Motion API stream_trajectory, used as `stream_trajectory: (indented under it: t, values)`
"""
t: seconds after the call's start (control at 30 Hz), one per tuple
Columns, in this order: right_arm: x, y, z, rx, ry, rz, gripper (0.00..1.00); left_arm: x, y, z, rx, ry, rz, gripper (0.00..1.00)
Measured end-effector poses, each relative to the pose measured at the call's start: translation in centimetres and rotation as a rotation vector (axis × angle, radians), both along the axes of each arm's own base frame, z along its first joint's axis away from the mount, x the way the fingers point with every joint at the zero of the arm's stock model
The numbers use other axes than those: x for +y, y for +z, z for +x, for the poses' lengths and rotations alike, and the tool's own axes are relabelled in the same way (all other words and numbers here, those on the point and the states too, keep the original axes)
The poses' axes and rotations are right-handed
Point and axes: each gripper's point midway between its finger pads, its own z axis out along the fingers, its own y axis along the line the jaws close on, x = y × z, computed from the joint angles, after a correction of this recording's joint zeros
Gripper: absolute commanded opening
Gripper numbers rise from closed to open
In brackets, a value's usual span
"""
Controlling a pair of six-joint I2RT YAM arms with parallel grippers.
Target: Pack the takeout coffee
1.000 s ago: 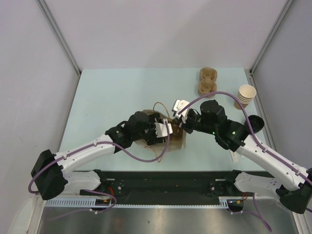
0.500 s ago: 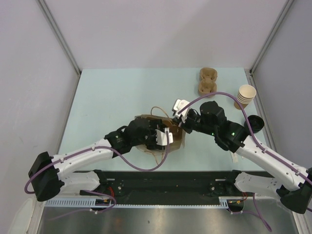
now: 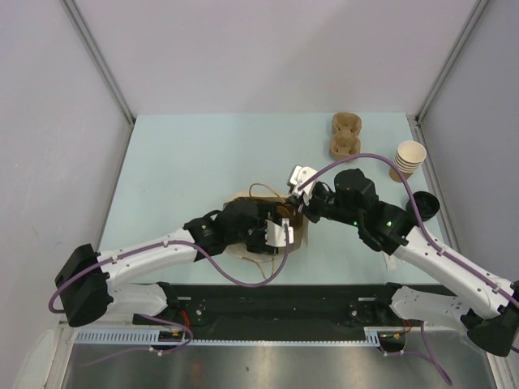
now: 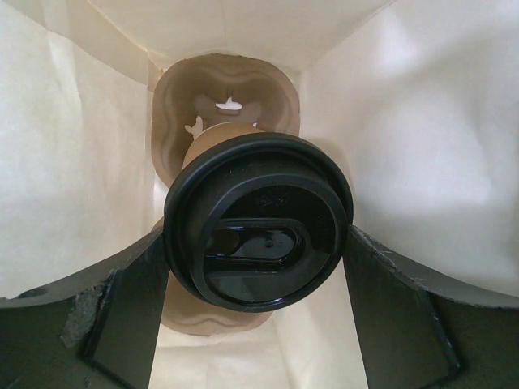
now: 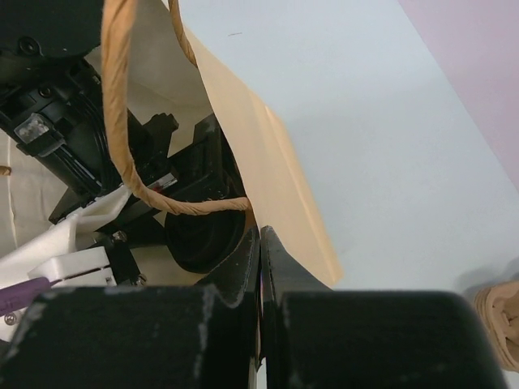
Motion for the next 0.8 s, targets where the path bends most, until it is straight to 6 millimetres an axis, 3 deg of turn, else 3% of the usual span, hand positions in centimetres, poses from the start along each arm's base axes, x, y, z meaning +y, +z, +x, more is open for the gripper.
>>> stream_trajectory:
  t: [0.8]
  values:
    - [0.7, -0.4, -0.3, 0.052, 0.007, 0.029, 0.00, -1.0, 0.5, 0.9, -0.028, 0.011, -0.014, 0.17]
